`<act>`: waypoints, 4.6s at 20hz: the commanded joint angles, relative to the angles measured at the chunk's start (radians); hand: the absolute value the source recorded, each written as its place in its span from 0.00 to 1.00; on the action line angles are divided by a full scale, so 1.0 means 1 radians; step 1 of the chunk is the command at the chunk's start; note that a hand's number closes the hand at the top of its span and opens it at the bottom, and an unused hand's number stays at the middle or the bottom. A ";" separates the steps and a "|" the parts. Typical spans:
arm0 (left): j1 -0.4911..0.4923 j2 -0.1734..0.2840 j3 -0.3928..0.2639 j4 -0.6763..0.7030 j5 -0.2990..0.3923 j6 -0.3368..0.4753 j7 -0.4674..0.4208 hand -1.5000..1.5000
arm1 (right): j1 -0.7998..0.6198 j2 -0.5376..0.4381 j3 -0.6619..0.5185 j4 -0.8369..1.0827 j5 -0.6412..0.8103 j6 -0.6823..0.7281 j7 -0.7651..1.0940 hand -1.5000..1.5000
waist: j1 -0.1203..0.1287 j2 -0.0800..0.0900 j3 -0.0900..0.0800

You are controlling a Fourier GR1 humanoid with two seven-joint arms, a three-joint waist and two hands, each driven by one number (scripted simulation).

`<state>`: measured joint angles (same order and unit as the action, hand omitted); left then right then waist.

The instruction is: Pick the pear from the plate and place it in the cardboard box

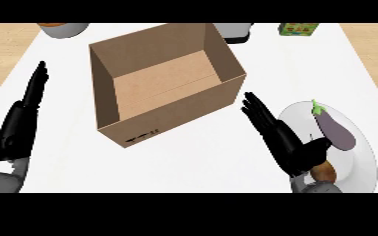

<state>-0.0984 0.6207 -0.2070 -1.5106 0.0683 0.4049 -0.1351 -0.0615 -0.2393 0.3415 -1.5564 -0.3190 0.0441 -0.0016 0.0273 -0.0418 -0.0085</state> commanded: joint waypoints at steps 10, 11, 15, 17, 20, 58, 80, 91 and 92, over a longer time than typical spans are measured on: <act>0.068 -0.001 0.043 0.152 0.033 -0.018 0.136 0.50 | 0.021 -0.500 -0.093 0.143 0.126 0.498 -0.128 0.00 | -0.028 0.052 0.013; 0.047 -0.008 0.060 0.182 0.046 -0.026 0.133 0.50 | 0.057 -0.489 -0.164 0.276 0.032 0.555 -0.218 0.00 | -0.033 0.057 0.014; 0.030 -0.008 0.055 0.173 0.039 -0.034 0.157 0.50 | 0.061 -0.459 -0.293 0.474 -0.154 0.723 -0.386 0.00 | -0.026 0.052 0.015; 0.007 -0.015 0.046 0.181 0.032 -0.042 0.161 0.50 | -0.003 -0.507 -0.315 0.598 -0.115 0.839 -0.480 0.00 | -0.012 0.055 0.016; 0.015 -0.043 0.028 0.167 0.030 -0.042 0.182 0.50 | -0.065 -0.565 -0.300 0.634 0.079 0.818 -0.631 0.00 | -0.004 0.051 0.016; -0.046 -0.064 0.086 0.240 -0.043 -0.105 0.176 0.50 | -0.542 -0.487 0.338 0.927 0.691 0.623 -0.865 0.00 | 0.000 0.050 0.010; -0.040 -0.076 0.150 0.207 -0.058 -0.148 0.219 0.50 | -0.468 -0.511 0.453 0.744 0.671 0.602 -0.711 0.00 | -0.018 0.045 0.009; -0.018 -0.118 0.169 0.214 -0.117 -0.138 0.200 0.50 | -0.426 -0.423 0.315 0.753 0.731 0.326 -0.673 1.00 | -0.021 0.044 0.009; -0.011 -0.090 0.205 0.261 -0.105 -0.165 0.135 0.50 | -0.462 -0.440 0.280 0.769 0.723 0.337 -0.685 1.00 | -0.020 0.045 0.009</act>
<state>-0.0963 0.5229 -0.0327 -1.3065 -0.0278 0.2593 0.0481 -0.4972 -0.7224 0.6531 -0.8448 0.3739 0.3965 -0.6532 0.0026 -0.0128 -0.0150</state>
